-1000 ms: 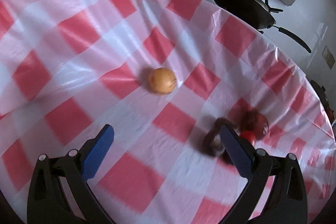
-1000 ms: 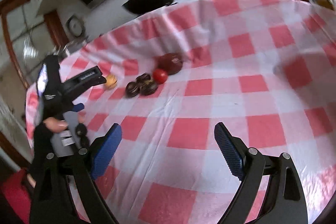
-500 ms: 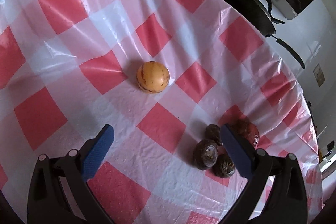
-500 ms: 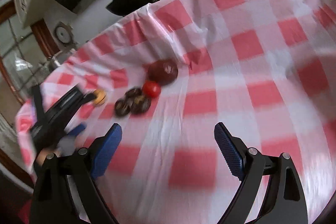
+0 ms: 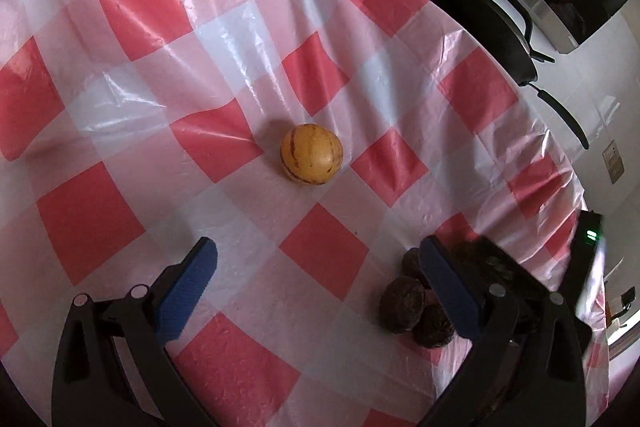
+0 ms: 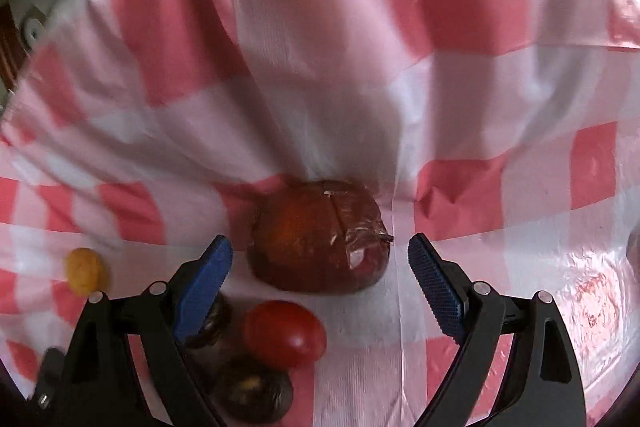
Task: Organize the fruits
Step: 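Grasp the wrapped red fruit with the right tool while the left tool grasps a dark dried fruit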
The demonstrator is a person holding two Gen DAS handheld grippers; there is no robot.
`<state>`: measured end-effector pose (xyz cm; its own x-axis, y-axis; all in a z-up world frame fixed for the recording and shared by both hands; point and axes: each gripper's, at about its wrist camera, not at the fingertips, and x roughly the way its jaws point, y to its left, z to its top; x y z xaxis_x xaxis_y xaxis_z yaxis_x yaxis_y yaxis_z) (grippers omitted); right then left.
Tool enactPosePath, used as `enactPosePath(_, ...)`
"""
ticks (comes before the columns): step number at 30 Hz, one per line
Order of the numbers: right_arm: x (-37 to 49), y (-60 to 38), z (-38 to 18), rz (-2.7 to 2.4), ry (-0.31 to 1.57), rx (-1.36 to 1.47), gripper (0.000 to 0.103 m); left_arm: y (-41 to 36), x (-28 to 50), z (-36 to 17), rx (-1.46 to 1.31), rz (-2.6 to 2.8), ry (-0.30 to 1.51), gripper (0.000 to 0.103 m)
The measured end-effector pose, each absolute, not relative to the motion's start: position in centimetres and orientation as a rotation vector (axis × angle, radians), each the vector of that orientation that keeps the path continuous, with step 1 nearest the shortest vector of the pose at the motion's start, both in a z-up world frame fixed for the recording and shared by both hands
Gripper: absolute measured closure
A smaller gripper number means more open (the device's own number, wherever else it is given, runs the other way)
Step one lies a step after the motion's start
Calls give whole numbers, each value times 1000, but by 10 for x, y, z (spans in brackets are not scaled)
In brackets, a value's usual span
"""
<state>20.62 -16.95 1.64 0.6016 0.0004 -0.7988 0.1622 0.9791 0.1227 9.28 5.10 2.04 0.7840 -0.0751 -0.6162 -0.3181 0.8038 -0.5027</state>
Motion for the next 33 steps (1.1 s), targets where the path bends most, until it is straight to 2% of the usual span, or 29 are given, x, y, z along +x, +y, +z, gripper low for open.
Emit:
enactPosePath(2,208,-169,15,-111,918,169,19,50,94,20,-627,135,675,2)
enactPosePath(3,209,-169,15,-119,919,163,27,48,95,21,-616,128,680,2)
enactPosePath(5,208,-172,15,-109,914,149,32,44,97,21,-586,112,690,2)
enactPosePath(7,204,-172,16,-75,915,131,44,38,100,22,-549,92,704,2)
enactPosePath(14,137,-227,29,-82,820,374,44,27,108,21,-480,37,745,2)
enactPosePath(19,80,-271,18,-111,742,536,44,16,110,24,-417,25,746,2)
enactPosePath(25,71,-291,13,-83,716,661,44,-17,110,29,-225,-24,748,2)
enactPosePath(33,70,-290,13,-85,700,687,43,-25,132,14,-200,-22,867,21)
